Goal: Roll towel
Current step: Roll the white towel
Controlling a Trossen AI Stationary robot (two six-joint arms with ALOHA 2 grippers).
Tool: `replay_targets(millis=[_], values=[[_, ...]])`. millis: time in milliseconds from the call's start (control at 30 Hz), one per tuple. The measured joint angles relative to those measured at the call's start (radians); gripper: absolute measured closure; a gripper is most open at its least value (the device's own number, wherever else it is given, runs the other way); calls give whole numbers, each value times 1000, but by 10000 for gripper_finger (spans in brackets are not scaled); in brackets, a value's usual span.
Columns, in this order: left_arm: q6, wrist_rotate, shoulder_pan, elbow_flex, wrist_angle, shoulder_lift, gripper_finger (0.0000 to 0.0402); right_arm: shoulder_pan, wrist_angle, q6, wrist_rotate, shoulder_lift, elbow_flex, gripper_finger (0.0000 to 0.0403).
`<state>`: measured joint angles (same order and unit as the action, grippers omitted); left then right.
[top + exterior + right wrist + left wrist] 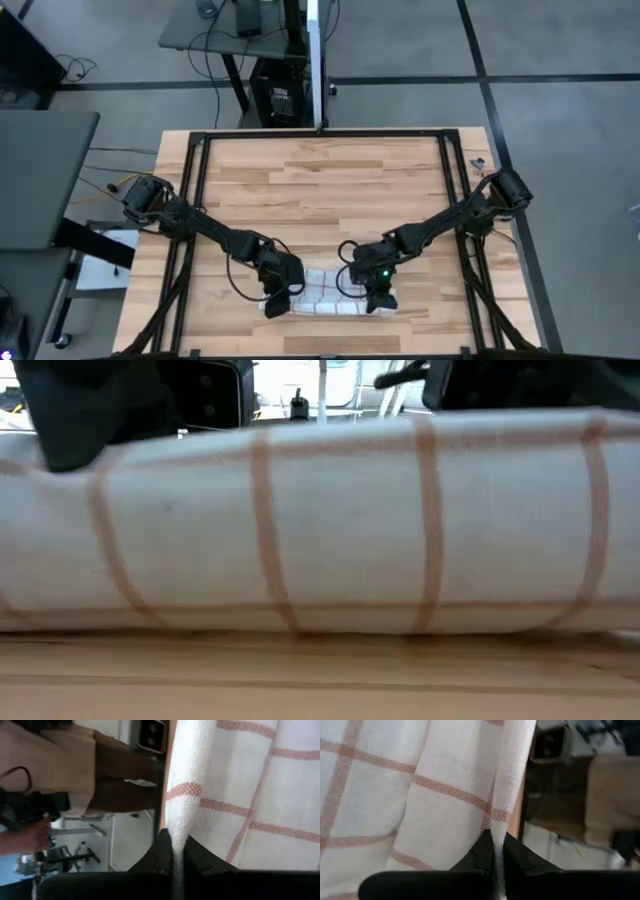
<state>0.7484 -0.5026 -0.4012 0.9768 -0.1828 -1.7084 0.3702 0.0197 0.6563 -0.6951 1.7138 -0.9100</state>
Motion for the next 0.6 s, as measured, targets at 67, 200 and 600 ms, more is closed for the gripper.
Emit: replay_targets(millis=[67, 200, 600], values=[[-24, -11, 10, 0, 0, -7, 402, 5, 30, 18, -1, 0, 9, 403], [-71, -4, 29, 0, -16, -8, 402, 26, 293, 204, 18, 0, 141, 403], [-191, 96, 86, 2, -25, -28, 402, 55, 687, 455, 174, 2, 413, 403]])
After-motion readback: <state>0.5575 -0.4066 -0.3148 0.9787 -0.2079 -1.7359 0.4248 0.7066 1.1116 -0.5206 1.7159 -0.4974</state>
